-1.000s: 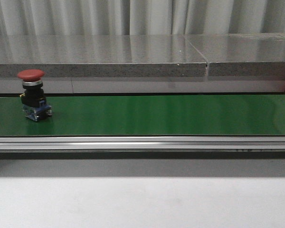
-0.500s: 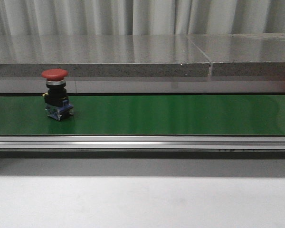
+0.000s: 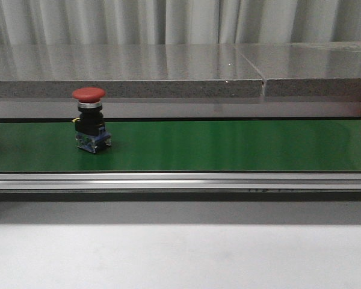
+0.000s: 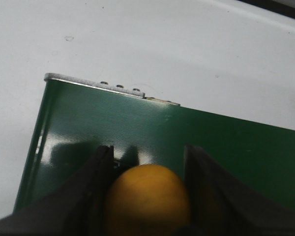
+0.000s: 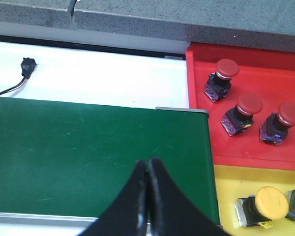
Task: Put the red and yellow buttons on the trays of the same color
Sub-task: 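Set the yellow button on the green belt and open the left gripper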
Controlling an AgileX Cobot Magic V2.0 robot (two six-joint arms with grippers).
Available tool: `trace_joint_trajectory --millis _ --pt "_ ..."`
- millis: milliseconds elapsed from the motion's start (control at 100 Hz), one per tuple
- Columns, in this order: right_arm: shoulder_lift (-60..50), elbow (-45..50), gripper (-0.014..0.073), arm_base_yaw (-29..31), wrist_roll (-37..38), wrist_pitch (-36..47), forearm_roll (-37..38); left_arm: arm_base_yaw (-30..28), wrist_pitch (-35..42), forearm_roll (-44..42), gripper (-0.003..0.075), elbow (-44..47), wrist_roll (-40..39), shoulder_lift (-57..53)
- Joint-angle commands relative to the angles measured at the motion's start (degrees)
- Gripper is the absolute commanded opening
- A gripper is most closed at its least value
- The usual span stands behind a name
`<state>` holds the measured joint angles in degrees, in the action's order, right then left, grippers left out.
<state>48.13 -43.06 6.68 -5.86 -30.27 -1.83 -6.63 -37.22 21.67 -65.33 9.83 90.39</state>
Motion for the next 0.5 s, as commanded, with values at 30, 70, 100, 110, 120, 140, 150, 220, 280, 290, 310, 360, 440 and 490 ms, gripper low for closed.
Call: trace_joint_trajectory --millis 30,70,100,110,120,140,150,220,280,290,310,360,440,490 --pt "-0.59 -1.58 -0.0067 -0.17 -0.63 3.60 0.13 0.36 4.10 0.67 -0.0019 0.33 0.02 -2.63" --pt "-0.59 -1.58 -0.0067 -0.17 -0.63 3.60 0.13 0.36 4.17 0.43 -0.0019 0.69 0.02 -2.63" --pt "-0.59 -1.58 -0.0067 -0.17 -0.63 3.60 0.13 0.36 4.33 0.39 -0.0018 1.11 0.11 -2.63" --pt "-0.59 -1.58 -0.0067 -0.17 -0.63 3.60 0.13 0.36 4.33 0.39 -0.0018 1.14 0.11 -2.63" --pt "-0.59 -1.58 -0.0067 -0.17 -0.63 3.60 0.13 0.36 4.42 0.39 -0.0018 1.14 0.11 -2.63" --pt "-0.59 -1.58 -0.0067 -0.17 -0.63 3.60 0.13 0.36 4.57 0.39 -0.0018 1.43 0.11 -2.63" --pt "-0.59 -1.58 -0.0067 -0.17 -0.63 3.60 0.13 0.36 4.69 0.39 -0.0018 1.56 0.11 -2.63" --pt "-0.59 -1.58 -0.0067 -0.17 -0.63 3.60 0.13 0.36 5.08 0.39 -0.0008 2.04 0.21 -2.63" --pt "-0.59 -1.58 -0.0067 -0.17 -0.63 3.60 0.13 0.36 4.93 0.39 0.0033 2.05 1.27 -2.63" --pt "-0.59 -1.58 -0.0067 -0.17 -0.63 3.60 0.13 0.36 4.92 0.50 0.0049 2.05 1.55 -2.63" --pt "-0.59 -1.58 -0.0067 -0.17 -0.63 3.60 0.13 0.36 4.78 0.50 0.0076 2.05 1.56 -2.63" --pt "-0.59 -1.58 -0.0067 -0.17 -0.63 3.60 0.13 0.36 4.68 0.65 0.0157 2.05 1.56 -2.63" --pt "-0.59 -1.58 -0.0067 -0.17 -0.63 3.60 0.13 0.36 4.55 0.88 0.0309 2.05 1.56 -2.63" --pt "-0.59 -1.58 -0.0067 -0.17 -0.63 3.60 0.13 0.36 4.55 0.88 0.0408 2.05 1.56 -2.63"
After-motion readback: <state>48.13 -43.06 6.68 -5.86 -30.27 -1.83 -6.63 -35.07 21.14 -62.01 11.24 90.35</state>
